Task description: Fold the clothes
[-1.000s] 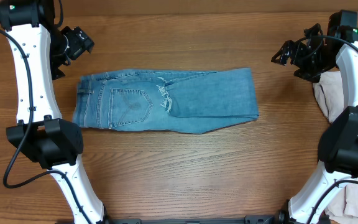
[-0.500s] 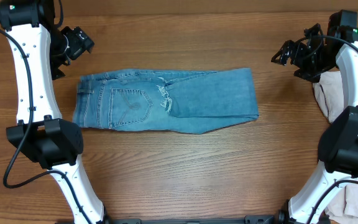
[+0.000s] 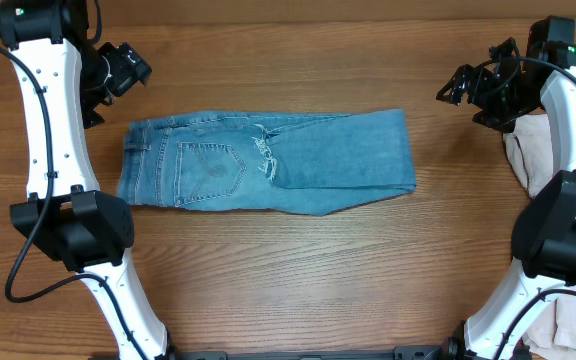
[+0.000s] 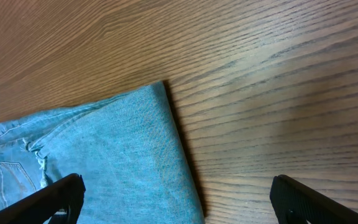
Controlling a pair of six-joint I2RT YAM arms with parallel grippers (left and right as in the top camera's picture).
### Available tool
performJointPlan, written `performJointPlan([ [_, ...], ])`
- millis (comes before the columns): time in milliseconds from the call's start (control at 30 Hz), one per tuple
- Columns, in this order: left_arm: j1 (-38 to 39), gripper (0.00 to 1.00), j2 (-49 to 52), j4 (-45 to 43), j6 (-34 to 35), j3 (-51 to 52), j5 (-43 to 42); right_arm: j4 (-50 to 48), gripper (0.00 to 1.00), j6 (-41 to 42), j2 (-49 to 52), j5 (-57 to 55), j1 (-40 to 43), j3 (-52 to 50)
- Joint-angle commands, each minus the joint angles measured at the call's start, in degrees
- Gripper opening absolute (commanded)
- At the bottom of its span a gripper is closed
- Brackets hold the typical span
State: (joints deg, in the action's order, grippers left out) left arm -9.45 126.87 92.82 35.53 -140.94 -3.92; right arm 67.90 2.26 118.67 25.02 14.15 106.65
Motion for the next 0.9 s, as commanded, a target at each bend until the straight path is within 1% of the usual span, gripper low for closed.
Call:
performJointPlan([
  [0,0.1,1.00,-0.5,-0.1,-1.1,-0.5,-0.2,-0.3,1.00,-0.6,-0.1,-0.4,-0.2,0.2],
  [367,0.1,1.00,-0.5,-0.1,-1.1,-0.5,-0.2,-0.3,1.00,-0.6,-0.1,-0.4,-0.2,0.2],
  [467,0.1,1.00,-0.5,-0.1,-1.1,-0.5,-0.2,-1.8,1.00,-0.5,-0.1,2.0,-0.3,0.2],
  [700,0.1,1.00,-0.5,-0.1,-1.1,-0.5,-0.2,-2.2,1.00,-0.6,-0.1,2.3,-0.3,0.2],
  [867,0.1,1.00,-0.5,-0.1,-1.1,-0.5,-0.2,-1.8,1.00,-1.3,0.3,0.6,-3.2,-1.6],
])
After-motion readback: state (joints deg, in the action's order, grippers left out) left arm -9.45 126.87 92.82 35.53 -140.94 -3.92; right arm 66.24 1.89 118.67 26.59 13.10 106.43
